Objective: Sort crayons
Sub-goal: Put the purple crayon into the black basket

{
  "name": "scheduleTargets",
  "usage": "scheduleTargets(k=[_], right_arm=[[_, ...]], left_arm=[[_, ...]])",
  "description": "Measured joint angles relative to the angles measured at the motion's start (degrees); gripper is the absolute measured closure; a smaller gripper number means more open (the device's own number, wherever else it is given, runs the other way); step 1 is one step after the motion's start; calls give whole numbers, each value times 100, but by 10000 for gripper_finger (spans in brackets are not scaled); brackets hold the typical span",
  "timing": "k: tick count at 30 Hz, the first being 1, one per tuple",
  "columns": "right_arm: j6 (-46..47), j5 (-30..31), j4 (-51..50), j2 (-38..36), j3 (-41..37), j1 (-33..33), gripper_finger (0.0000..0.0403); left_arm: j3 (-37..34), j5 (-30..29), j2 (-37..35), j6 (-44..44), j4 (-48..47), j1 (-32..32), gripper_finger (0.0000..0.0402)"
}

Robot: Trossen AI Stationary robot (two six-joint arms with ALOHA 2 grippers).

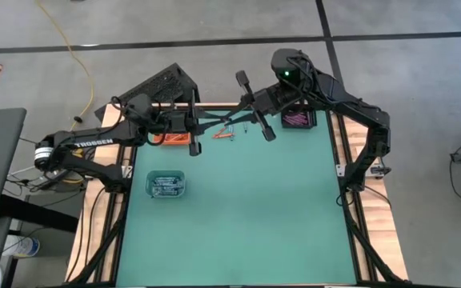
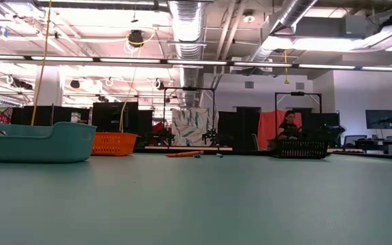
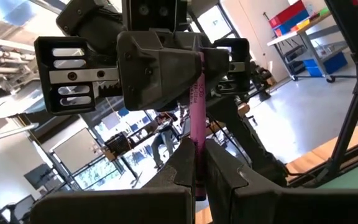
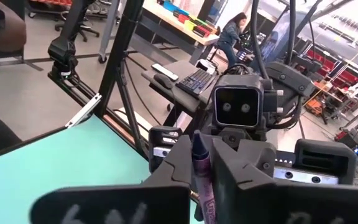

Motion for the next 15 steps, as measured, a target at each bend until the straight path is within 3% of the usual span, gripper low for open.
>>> scheduleTargets(k=[7, 10, 15], right_arm=[[32, 28, -71, 0, 0, -15, 396], [113, 57, -263, 0, 0, -70, 396], [132, 376, -1118, 0, 0, -207, 398]], left_arm=[[0, -42, 2, -119, -93, 0, 389], [0, -162, 2, 7, -224, -2, 359], [9, -990, -15, -22, -853, 17, 287]])
